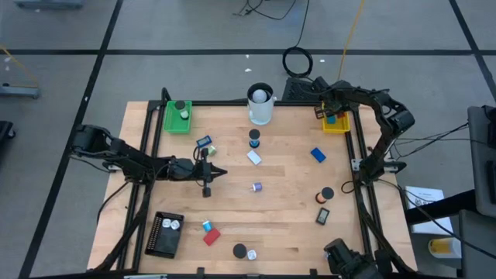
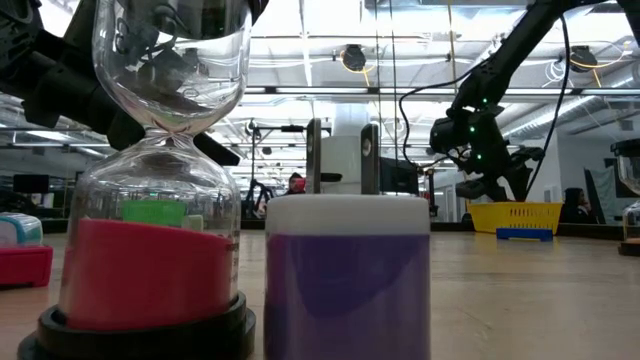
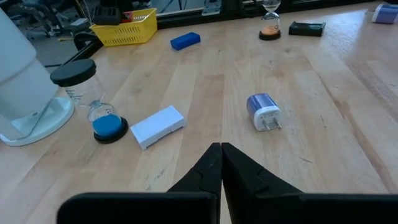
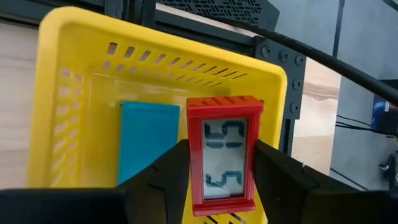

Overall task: Pick & Place Office items
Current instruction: Put the right red digital clock into the yellow bin, then put the green charger adaptor into the black bin

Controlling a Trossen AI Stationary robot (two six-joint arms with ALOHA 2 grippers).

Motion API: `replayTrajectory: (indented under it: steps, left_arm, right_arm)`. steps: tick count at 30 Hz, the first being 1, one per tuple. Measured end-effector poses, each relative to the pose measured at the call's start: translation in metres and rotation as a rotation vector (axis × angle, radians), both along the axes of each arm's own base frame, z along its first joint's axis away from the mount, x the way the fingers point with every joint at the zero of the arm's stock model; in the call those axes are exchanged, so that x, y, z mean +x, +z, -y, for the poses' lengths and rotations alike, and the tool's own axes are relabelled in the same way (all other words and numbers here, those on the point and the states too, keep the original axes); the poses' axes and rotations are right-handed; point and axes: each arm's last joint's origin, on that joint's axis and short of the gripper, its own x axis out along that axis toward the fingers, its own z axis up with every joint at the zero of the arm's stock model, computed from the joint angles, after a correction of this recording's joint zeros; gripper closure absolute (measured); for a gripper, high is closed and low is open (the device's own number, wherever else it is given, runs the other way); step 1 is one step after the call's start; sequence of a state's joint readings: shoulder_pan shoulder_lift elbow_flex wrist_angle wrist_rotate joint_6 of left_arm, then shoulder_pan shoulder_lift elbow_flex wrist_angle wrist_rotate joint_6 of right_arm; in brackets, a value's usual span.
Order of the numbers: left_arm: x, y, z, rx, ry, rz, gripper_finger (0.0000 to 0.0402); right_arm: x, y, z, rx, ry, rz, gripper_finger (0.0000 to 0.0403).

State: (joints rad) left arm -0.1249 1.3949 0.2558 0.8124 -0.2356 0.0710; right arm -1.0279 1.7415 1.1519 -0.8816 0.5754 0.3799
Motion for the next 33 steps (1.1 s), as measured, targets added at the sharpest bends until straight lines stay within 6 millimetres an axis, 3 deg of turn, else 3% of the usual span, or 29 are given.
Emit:
replayTrajectory:
  steps: [12, 17, 23, 33]
  left_arm:
    - [0.0, 0.0, 0.0, -0.004, 0.002, 0.001, 0.0394]
    - [0.0, 0.0, 0.0, -0.009, 0.003, 0.001, 0.0378]
    - [0.0, 0.0, 0.0, -0.008, 0.003, 0.001, 0.039]
    - [0.0, 0.0, 0.0, -0.005, 0.002, 0.001, 0.0378]
  right_arm:
    - [0.0, 0.0, 0.0, 0.003, 0.002, 0.002, 0.025]
    - [0.001, -0.011, 0.001, 0.054, 0.006, -0.009, 0.0238]
    - [0.001, -0.02, 0.003, 0.078, 0.0, -0.023, 0.0217]
    - [0.001, -0.011, 0.002, 0.058, 0.017, 0.006, 0.0189]
